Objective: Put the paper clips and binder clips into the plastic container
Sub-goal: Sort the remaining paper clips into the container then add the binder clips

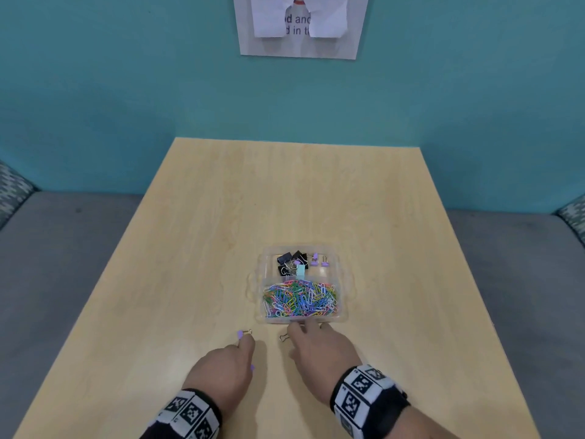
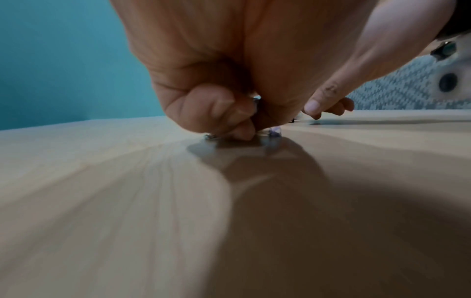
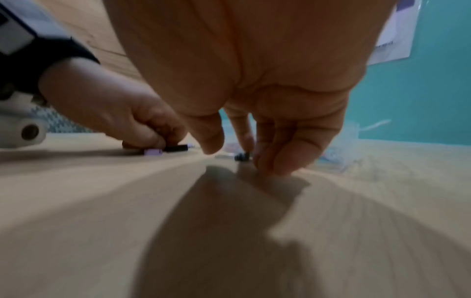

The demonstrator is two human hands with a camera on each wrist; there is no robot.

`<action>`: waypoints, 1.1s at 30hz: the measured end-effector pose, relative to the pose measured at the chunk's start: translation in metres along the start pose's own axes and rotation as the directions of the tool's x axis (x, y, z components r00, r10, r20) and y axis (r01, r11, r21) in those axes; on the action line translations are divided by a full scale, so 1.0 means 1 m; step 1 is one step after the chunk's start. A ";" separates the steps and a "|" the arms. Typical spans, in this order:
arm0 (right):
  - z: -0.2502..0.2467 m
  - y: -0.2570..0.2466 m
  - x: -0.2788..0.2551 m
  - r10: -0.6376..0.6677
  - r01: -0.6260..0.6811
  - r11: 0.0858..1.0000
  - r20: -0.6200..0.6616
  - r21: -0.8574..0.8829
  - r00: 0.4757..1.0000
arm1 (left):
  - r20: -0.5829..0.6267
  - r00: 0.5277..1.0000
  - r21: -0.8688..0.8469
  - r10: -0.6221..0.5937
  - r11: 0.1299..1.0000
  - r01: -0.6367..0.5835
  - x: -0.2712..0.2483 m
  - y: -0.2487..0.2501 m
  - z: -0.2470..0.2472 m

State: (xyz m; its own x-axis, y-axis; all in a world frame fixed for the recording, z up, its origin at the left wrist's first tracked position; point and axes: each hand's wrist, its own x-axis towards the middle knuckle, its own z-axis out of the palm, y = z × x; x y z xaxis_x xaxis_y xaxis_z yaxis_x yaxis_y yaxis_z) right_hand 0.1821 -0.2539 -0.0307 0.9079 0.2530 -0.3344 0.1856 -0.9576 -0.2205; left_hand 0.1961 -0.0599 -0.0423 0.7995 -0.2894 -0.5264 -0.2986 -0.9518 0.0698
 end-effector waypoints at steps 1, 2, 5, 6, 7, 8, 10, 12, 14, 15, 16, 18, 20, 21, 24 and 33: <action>0.005 0.000 0.002 0.011 -0.011 1.000 -0.006 -0.004 1.000 | -0.001 1.000 -0.008 0.006 1.000 -0.006 -0.002 -0.001 -0.001; 0.008 -0.001 0.003 0.022 -0.022 1.000 -0.012 0.000 1.000 | -0.004 1.000 -0.028 0.011 1.000 -0.011 -0.003 -0.002 -0.001; 0.013 -0.001 0.005 0.043 -0.042 0.999 -0.015 0.032 0.999 | -0.002 1.000 -0.158 -0.007 0.987 0.006 -0.009 -0.006 -0.003; 0.013 -0.001 0.005 0.046 -0.046 0.998 -0.016 0.047 0.999 | -0.002 1.000 -0.195 -0.009 0.981 0.009 -0.010 -0.007 -0.002; 0.012 -0.002 0.005 0.051 -0.049 0.997 -0.021 0.065 0.998 | -0.002 1.000 -0.208 -0.001 0.978 0.000 -0.011 -0.009 -0.001; 0.012 -0.003 0.005 0.052 -0.050 0.995 -0.026 0.085 0.998 | -0.001 1.000 -0.205 0.012 0.979 -0.012 -0.013 -0.010 0.001; 0.012 -0.007 0.006 0.019 -0.016 0.994 -0.031 0.107 0.999 | 0.003 0.999 -0.167 0.039 0.985 -0.038 -0.016 -0.012 0.002; 0.014 -0.014 0.007 -0.046 0.048 0.991 -0.022 0.121 0.999 | 0.001 0.998 -0.123 0.063 0.990 -0.063 -0.018 -0.013 0.002; 0.016 -0.020 0.008 -0.095 0.095 0.986 -0.010 0.139 0.995 | -0.005 0.997 -0.097 0.075 0.992 -0.075 -0.018 -0.012 0.002; 0.016 -0.022 0.008 -0.098 0.099 0.984 -0.010 0.151 0.995 | -0.008 0.997 -0.092 0.073 0.993 -0.073 -0.019 -0.012 0.001; 0.016 -0.023 0.009 -0.085 0.086 0.982 -0.011 0.166 0.996 | -0.007 0.998 -0.080 0.066 0.995 -0.067 -0.019 -0.011 0.000; 0.015 -0.024 0.010 -0.048 0.050 0.979 -0.014 0.198 0.999 | -0.007 0.998 -0.056 0.057 0.997 -0.057 -0.020 -0.008 0.000; 0.013 -0.024 0.010 -0.030 0.030 0.976 -0.001 0.216 1.000 | -0.026 0.999 -0.084 0.037 0.996 -0.039 -0.021 -0.007 0.000; 0.012 -0.025 0.009 -0.027 0.024 0.977 0.008 0.213 1.000 | -0.045 0.999 -0.136 0.020 0.990 -0.026 -0.021 -0.008 0.001; 0.007 -0.027 0.006 0.016 -0.028 0.977 0.058 0.213 0.998 | -0.096 0.995 -0.387 -0.039 0.922 -0.001 -0.022 -0.014 0.004; 0.001 -0.047 -0.001 0.090 -0.122 0.922 0.103 0.367 0.991 | -0.107 0.994 -0.375 -0.026 0.927 -0.016 -0.017 -0.018 0.007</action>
State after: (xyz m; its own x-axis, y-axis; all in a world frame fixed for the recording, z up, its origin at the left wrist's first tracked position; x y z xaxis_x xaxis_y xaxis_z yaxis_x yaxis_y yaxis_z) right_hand 0.1722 -0.2095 -0.0208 0.8775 0.1789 -0.4451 -0.0771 -0.8632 -0.4989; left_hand 0.1847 -0.0373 -0.0407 0.8579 -0.2742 -0.4345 -0.0943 -0.9154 0.3914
